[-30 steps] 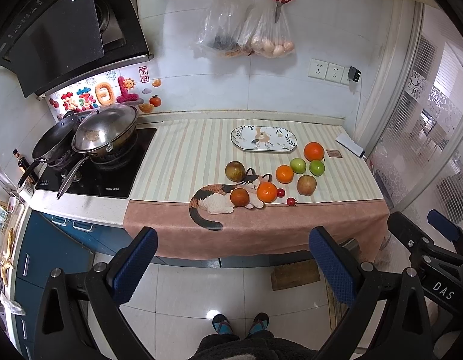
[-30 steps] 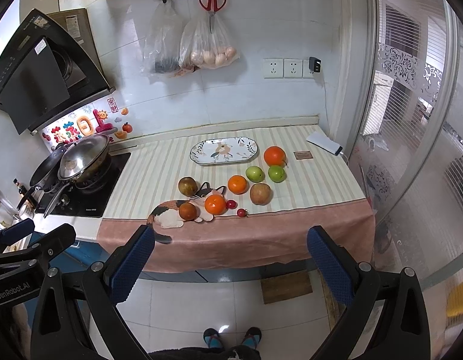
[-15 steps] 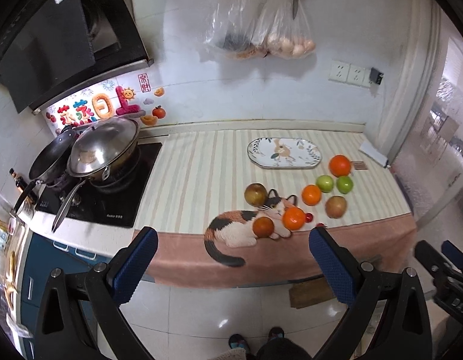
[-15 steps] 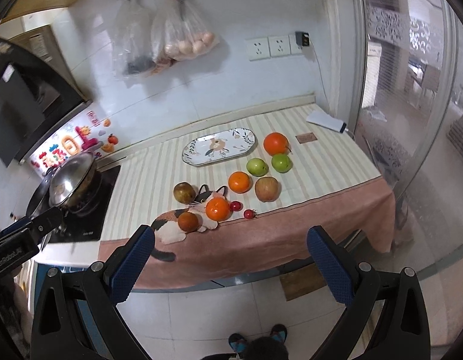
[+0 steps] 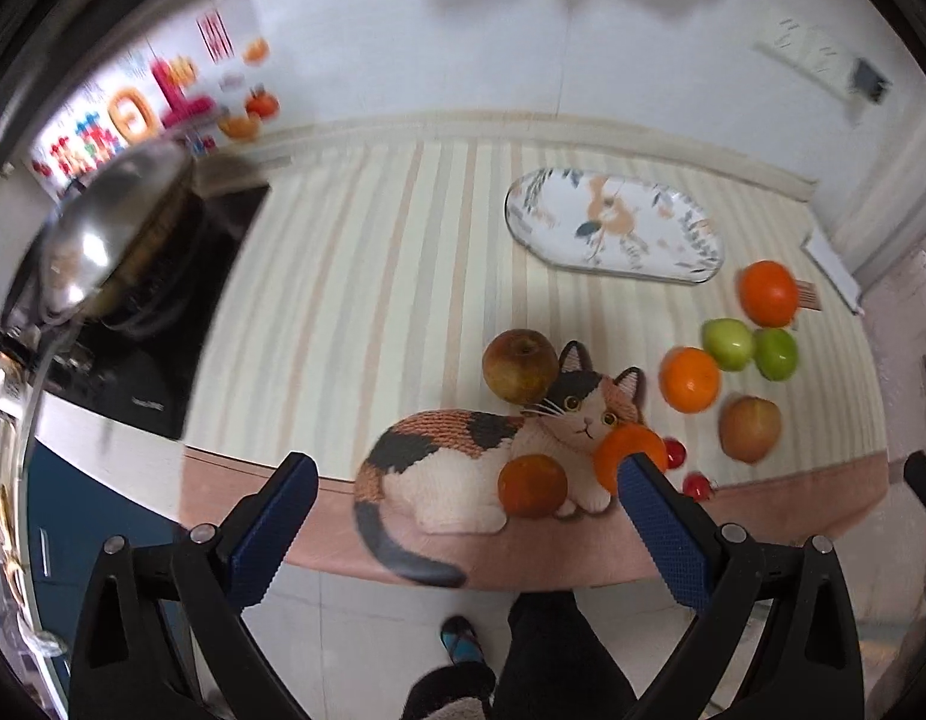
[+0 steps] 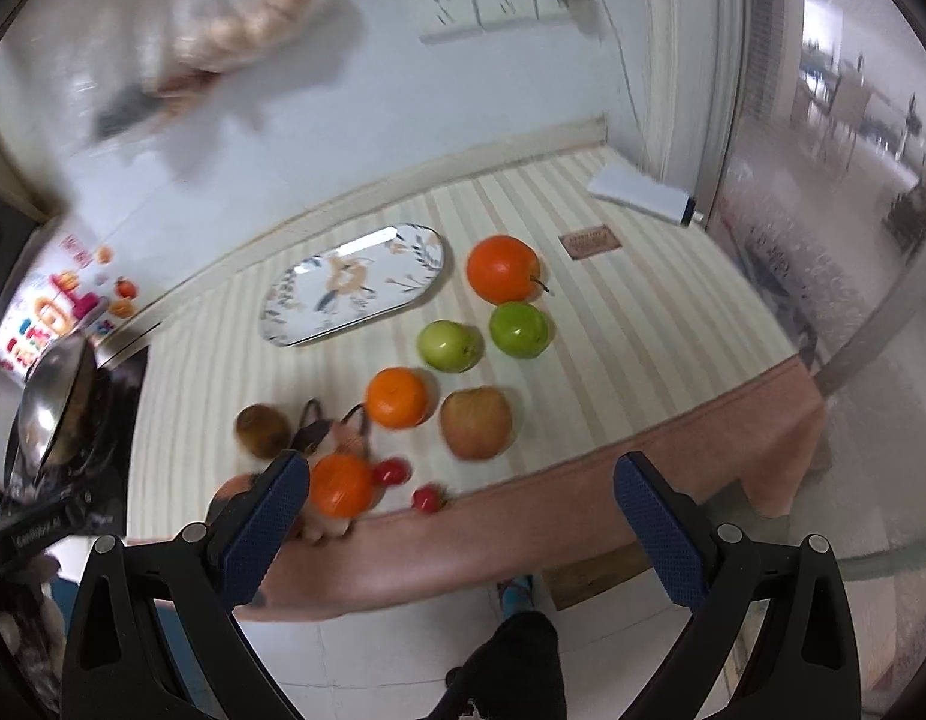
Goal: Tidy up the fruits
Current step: 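Grasp the brown apple with the left tool while the right tool grasps the large orange, then carry the brown apple with the left tool while the right tool carries the orange onto the floral plate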
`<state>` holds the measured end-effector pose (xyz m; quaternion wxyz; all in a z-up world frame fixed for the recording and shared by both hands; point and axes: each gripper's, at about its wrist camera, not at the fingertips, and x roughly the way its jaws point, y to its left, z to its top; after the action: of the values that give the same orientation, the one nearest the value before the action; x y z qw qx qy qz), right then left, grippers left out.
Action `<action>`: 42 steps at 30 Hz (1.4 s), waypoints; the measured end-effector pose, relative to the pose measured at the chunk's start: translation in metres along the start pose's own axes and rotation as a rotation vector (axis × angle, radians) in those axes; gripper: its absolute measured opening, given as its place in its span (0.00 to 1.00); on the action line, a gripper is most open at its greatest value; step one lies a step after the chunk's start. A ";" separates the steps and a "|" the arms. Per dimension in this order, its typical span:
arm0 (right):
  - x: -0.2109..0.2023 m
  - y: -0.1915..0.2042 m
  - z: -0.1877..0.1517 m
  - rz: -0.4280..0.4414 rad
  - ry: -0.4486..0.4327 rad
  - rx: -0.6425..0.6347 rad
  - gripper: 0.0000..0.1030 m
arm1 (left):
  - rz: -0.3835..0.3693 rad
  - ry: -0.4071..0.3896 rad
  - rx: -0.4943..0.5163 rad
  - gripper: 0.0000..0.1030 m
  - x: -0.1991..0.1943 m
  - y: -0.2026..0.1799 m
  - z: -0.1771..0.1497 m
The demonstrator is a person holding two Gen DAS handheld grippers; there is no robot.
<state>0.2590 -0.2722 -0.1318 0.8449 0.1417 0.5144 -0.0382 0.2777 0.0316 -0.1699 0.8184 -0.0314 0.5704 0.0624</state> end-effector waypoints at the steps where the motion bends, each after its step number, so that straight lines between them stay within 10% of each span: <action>1: 0.021 -0.006 0.016 0.000 0.027 0.010 1.00 | 0.000 0.024 -0.011 0.99 0.013 -0.001 0.007; 17: 0.221 -0.027 0.139 -0.074 0.270 -0.001 0.99 | -0.010 0.371 -0.188 0.89 0.169 -0.011 0.068; 25: 0.271 -0.030 0.168 -0.115 0.320 -0.008 0.97 | -0.026 0.428 -0.199 0.87 0.200 -0.020 0.073; 30: 0.294 -0.032 0.172 -0.068 0.377 0.019 0.96 | -0.032 0.462 -0.214 0.63 0.215 -0.020 0.073; 42: 0.320 -0.026 0.169 -0.047 0.480 0.013 0.82 | -0.001 0.436 -0.226 0.60 0.251 -0.016 0.071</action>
<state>0.5479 -0.3177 -0.3458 0.6965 0.1401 0.7033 -0.0262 0.4321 0.0414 -0.3810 0.6673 -0.1359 0.7228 0.1171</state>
